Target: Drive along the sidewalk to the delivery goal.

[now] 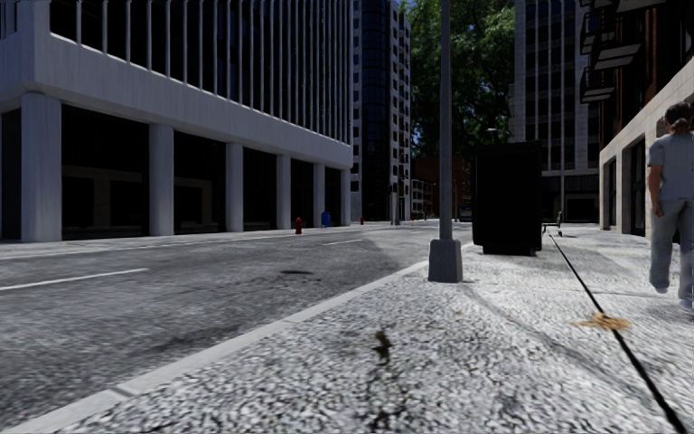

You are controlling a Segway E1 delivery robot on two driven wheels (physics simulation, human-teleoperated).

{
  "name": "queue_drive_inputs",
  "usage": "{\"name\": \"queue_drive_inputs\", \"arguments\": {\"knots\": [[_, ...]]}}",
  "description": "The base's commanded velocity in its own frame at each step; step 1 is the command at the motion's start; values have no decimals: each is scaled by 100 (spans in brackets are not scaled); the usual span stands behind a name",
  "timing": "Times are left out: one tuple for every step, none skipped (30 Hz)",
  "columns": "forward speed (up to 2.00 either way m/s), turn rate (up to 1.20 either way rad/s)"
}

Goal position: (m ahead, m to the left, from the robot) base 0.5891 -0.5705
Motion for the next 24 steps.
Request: {"name": "queue_drive_inputs", "arguments": {"knots": [[141, 0], [141, 0], [141, 0], [141, 0], [141, 0], [141, 0], [141, 0], [135, 0], [118, -7], [111, -28], [111, -28], [107, -46], [105, -51], [105, -51], [104, -6], [104, 0], [104, 0], [104, 0], [72, 0], [0, 0], [0, 0], [0, 0], [0, 0], [0, 0]]}}
